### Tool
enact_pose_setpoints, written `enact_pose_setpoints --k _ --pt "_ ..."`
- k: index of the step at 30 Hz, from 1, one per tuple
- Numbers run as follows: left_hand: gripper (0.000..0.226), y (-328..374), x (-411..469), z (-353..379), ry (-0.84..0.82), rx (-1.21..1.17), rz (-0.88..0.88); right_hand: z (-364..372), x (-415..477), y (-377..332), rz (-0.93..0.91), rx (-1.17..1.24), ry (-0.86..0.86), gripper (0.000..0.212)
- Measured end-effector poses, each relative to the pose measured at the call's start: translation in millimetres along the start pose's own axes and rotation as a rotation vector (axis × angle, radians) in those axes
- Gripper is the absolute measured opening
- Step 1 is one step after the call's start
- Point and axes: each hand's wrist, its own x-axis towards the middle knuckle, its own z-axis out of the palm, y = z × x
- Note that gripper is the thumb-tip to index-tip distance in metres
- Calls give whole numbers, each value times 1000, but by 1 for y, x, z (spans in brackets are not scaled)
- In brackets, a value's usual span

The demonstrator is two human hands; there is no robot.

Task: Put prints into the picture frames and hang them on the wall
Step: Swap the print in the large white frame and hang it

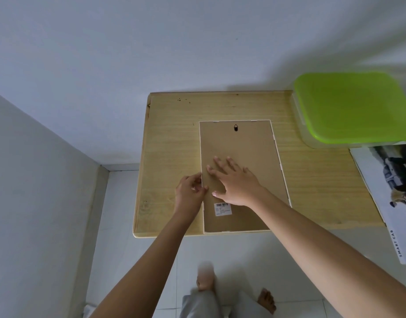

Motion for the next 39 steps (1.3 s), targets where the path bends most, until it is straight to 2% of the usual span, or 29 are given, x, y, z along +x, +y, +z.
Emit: enact_pose_setpoints --k 9,12,15,17,22,27,31,39 --pt "35 1 -6 2 0 8 -5 -2 -8 -1 25 35 5 64" --pt "32 2 -3 0 -3 0 -46 3 -4 -1 4 111 139 55" --pt "27 4 3 1 4 -48 -118 7 6 1 0 309 324 45" --pt "27 7 6 4 41 -84 -158 6 16 6 27 403 424 47" --pt "27 18 8 13 161 -108 -221 4 35 22 41 275 317 66" --pt "26 25 1 25 265 -124 -276 6 46 25 -7 281 336 73" --pt "20 30 3 26 282 -130 -318 2 51 27 19 373 355 75" --pt "14 36 1 29 316 -144 -372 -6 52 31 10 404 296 71"
